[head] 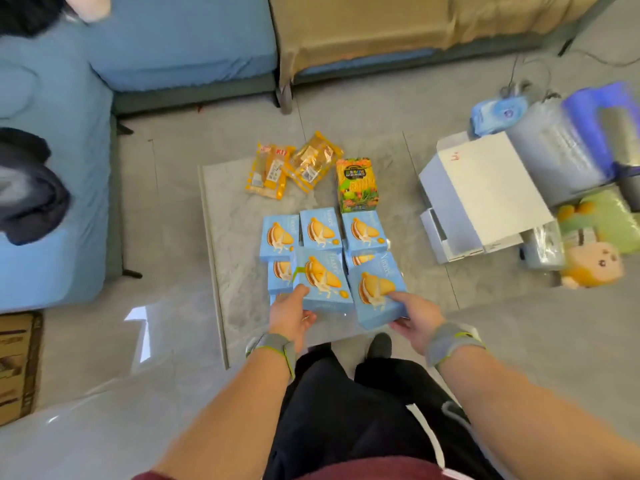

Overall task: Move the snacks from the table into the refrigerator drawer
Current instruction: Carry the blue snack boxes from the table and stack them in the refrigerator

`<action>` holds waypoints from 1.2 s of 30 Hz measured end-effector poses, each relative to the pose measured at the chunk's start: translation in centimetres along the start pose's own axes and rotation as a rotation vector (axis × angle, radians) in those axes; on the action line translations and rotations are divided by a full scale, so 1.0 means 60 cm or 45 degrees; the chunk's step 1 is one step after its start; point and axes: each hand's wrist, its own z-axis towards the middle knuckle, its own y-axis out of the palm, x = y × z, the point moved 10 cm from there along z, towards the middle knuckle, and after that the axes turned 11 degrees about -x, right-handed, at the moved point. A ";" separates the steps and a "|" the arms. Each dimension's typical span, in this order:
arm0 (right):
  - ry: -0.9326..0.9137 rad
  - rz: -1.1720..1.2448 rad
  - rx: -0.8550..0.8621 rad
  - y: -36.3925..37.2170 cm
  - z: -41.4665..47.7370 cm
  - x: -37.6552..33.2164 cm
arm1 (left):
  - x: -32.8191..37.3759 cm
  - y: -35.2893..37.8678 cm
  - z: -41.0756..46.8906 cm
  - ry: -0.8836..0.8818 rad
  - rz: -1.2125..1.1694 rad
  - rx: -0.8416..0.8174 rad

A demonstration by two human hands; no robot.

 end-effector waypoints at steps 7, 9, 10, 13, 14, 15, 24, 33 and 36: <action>-0.205 0.082 -0.176 0.032 -0.101 -0.120 | 0.139 0.039 -0.113 0.255 -0.138 -0.101; -0.255 0.088 -0.269 0.043 -0.131 -0.156 | 0.169 0.050 -0.156 0.337 -0.197 -0.124; -0.295 0.096 -0.315 0.048 -0.145 -0.177 | 0.183 0.057 -0.178 0.382 -0.228 -0.139; -0.395 0.100 -0.451 0.059 -0.197 -0.241 | 0.219 0.079 -0.242 0.499 -0.281 -0.182; -0.427 0.101 -0.491 0.058 -0.215 -0.260 | 0.227 0.085 -0.265 0.542 -0.303 -0.186; -0.455 0.099 -0.537 0.058 -0.235 -0.278 | 0.234 0.092 -0.289 0.587 -0.334 -0.186; -0.708 0.148 -0.891 0.046 -0.403 -0.372 | 0.250 0.144 -0.509 0.976 -0.585 -0.382; -0.801 0.077 -1.166 0.088 -0.539 -0.352 | 0.195 0.085 -0.720 1.300 -0.707 -0.324; -0.798 0.019 -1.262 0.121 -0.597 -0.320 | 0.168 0.038 -0.779 1.391 -0.757 -0.257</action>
